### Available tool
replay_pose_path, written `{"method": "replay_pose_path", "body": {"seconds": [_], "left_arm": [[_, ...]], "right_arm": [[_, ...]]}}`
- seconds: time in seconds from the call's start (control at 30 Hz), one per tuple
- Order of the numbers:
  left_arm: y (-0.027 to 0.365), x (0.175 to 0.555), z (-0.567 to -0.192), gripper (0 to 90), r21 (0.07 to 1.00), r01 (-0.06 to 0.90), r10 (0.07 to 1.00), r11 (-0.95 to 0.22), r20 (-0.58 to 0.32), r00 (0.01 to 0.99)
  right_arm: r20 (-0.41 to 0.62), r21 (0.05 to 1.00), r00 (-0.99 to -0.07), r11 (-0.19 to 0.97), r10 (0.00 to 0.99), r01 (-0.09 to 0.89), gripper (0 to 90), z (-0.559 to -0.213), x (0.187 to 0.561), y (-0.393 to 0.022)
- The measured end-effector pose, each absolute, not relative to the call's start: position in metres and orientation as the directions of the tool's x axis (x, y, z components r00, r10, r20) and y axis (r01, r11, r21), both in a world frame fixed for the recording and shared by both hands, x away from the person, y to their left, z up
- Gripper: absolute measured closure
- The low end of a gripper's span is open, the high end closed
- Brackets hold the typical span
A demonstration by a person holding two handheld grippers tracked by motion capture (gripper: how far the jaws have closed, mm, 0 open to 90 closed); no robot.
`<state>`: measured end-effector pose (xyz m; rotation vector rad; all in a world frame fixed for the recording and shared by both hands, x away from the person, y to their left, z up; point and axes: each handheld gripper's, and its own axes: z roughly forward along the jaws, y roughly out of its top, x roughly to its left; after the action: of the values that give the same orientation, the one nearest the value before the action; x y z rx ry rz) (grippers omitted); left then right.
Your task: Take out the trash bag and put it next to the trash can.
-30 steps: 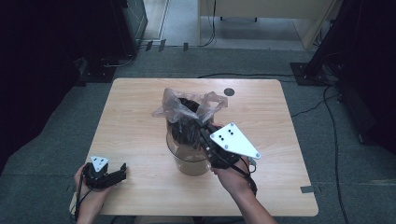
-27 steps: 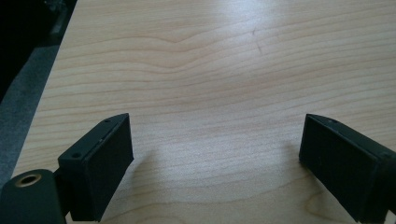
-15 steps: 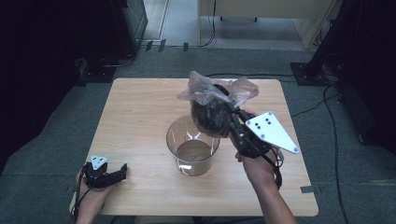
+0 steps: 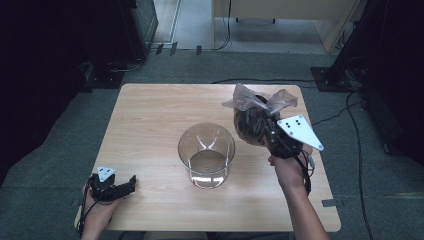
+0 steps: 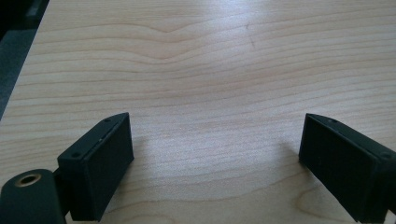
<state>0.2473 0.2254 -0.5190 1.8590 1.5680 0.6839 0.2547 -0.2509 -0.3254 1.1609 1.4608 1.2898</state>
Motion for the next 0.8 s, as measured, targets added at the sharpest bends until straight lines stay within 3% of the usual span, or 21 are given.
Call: {"method": "replay_pose_path", "body": {"seconds": [0.27, 0.43, 0.8], "left_arm": [[0.225, 0.248, -0.519, 9.8, 0.731, 0.673, 0.986, -0.117, 0.003, 0.169], [0.226, 0.247, -0.519, 9.8, 0.73, 0.673, 0.985, -0.119, 0.003, 0.17], [0.226, 0.248, -0.519, 9.8, 0.731, 0.672, 0.985, -0.121, 0.003, 0.173]], "right_arm": [[-0.073, 0.98, -0.239, 0.115, 0.968, 0.164, 90.0, -0.358, 0.295, -0.231], [-0.047, 0.991, -0.329, 0.085, 0.943, 0.104, 90.0, -0.379, 0.315, -0.229], [0.083, 0.96, -0.423, 0.042, 0.902, 0.277, 85.9, -0.443, 0.319, -0.254]]}}
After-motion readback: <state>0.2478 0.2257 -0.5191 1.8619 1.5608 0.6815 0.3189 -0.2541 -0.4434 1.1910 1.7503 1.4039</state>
